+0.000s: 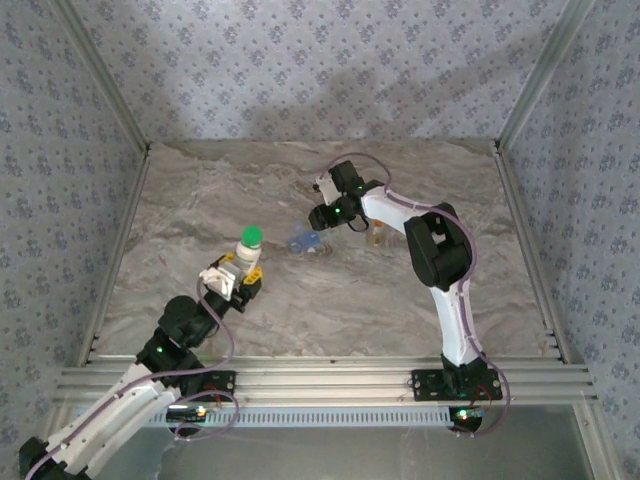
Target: Sort the pills into containers
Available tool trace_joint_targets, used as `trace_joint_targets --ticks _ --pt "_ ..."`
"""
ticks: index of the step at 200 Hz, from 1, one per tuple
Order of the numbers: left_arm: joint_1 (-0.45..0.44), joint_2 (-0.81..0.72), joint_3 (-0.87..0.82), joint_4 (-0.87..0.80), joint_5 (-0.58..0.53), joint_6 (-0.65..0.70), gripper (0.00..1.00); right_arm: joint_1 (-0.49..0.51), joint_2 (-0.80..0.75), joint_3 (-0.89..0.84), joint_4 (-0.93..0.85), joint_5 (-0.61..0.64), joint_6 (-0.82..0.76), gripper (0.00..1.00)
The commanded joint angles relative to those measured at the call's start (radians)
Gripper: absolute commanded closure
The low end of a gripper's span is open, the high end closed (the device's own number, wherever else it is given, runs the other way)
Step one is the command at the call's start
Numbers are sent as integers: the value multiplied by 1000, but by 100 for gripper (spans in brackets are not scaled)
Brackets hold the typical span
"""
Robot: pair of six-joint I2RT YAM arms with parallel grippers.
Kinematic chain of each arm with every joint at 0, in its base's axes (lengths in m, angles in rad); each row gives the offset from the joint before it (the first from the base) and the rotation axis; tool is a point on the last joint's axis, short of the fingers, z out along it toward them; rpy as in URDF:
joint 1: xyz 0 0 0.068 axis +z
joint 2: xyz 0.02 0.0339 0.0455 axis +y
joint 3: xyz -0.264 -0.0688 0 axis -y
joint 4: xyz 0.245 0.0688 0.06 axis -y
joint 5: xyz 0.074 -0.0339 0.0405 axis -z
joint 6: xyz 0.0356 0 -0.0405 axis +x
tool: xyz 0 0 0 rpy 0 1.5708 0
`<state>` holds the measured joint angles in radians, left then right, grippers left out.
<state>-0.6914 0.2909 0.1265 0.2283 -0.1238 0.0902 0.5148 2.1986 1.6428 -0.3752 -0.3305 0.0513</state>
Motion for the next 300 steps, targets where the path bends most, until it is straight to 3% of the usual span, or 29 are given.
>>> trace_joint_targets --ticks 1,112,212,252,300 --pt "12 53 11 31 8 -34 100 -14 16 23 -39 -34 -19 50" --pt "55 493 157 -2 70 -169 100 -7 -160 -207 1 -104 84 51" --pt "56 578 216 -93 137 -179 100 7 -278 -390 111 -190 179 51" --pt "54 664 269 -177 202 -181 100 6 -428 -442 116 -116 172 51" --pt "54 763 349 -212 223 -157 100 32 -677 -657 159 27 162 50"
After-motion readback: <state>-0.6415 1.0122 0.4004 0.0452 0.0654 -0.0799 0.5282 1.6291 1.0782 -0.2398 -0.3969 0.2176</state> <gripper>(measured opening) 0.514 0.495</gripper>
